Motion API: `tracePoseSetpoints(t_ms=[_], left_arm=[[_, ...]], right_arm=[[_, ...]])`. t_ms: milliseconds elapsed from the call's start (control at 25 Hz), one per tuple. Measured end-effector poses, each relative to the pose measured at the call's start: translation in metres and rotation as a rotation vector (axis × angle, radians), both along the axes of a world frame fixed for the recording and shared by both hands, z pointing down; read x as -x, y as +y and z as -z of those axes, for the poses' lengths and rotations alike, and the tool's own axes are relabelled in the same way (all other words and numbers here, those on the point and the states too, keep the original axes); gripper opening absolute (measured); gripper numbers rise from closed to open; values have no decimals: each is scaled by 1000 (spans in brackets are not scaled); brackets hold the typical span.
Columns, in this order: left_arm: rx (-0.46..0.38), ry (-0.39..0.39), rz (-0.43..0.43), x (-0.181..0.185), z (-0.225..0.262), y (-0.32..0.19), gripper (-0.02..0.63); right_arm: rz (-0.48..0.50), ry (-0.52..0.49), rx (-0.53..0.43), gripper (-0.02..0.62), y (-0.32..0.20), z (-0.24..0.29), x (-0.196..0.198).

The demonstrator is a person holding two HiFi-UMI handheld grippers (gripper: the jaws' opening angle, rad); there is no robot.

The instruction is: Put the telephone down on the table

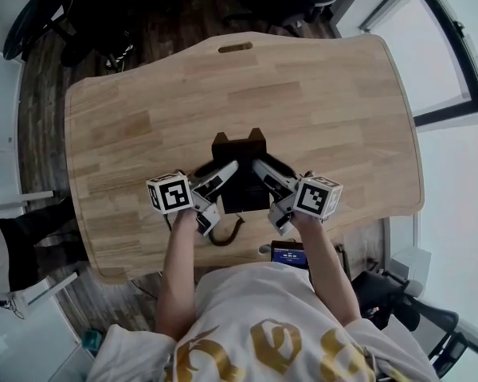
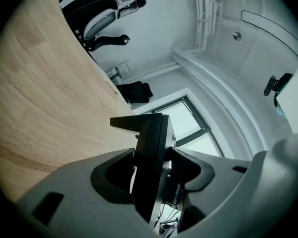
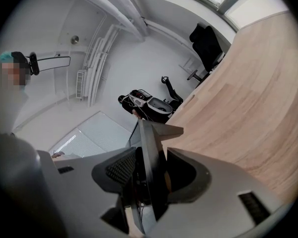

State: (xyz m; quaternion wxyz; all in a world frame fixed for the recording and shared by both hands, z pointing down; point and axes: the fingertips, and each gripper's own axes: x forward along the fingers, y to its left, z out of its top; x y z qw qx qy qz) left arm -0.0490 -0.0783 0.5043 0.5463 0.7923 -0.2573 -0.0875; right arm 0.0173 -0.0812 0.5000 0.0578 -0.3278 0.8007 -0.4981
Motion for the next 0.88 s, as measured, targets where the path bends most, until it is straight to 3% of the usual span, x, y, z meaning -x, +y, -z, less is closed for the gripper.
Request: tracePoseSetpoints(t_ms=[880], left_arm=[[74, 12, 25, 4, -44, -20, 212]], right_arm=[[26, 19, 66, 190, -22, -41, 4]])
